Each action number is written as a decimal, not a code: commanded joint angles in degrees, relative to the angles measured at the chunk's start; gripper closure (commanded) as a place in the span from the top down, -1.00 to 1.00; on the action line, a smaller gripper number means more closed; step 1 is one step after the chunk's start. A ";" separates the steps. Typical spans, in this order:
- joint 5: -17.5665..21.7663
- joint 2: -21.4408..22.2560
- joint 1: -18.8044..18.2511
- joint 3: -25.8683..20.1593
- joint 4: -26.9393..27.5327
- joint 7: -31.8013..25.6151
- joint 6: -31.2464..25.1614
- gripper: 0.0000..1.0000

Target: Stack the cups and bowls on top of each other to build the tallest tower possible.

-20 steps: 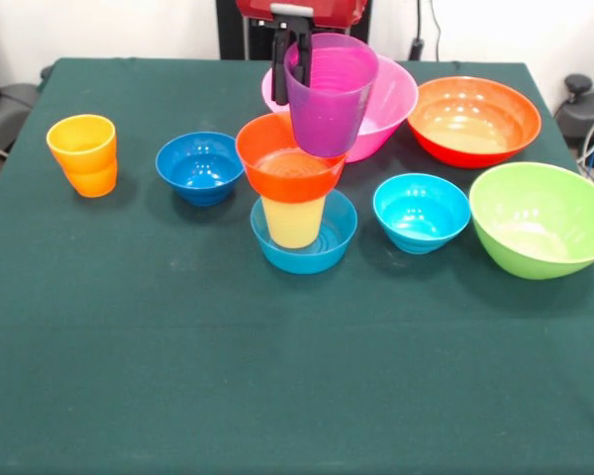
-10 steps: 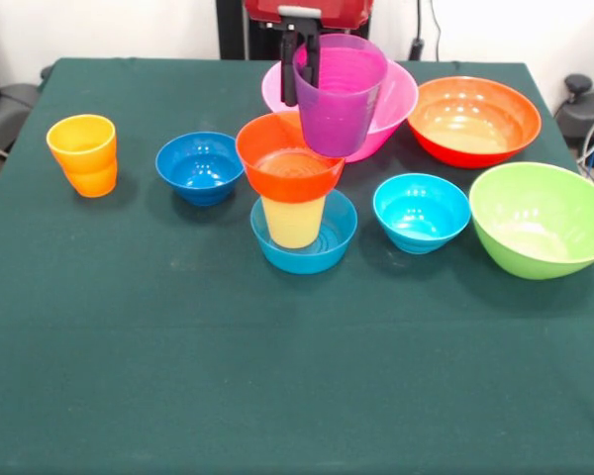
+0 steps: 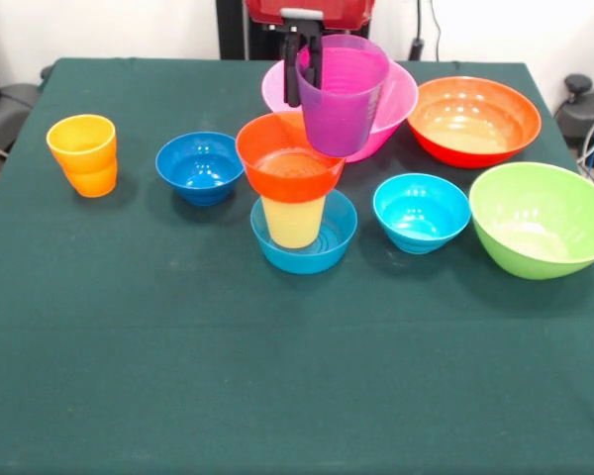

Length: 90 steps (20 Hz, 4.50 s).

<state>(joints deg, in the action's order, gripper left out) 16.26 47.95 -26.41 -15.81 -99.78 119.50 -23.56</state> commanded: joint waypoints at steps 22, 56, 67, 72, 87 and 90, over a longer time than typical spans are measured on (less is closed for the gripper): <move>6.59 -0.05 -0.91 -4.05 -3.45 -4.43 -0.31 -1.00; 7.46 0.17 -1.73 -3.85 -2.37 -5.08 -0.46 -1.00; 7.34 0.39 -2.05 -3.62 -2.20 -5.17 -1.00 -1.00; 9.73 0.84 -2.09 -3.02 -0.65 -7.54 -0.98 -1.00; 12.57 0.42 -2.77 -4.02 -0.19 -6.00 -0.03 -1.00; 12.49 0.33 -2.67 -4.19 0.26 -5.95 -0.59 -1.00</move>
<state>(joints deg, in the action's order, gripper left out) 25.15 49.28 -28.35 -16.29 -100.95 119.50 -23.56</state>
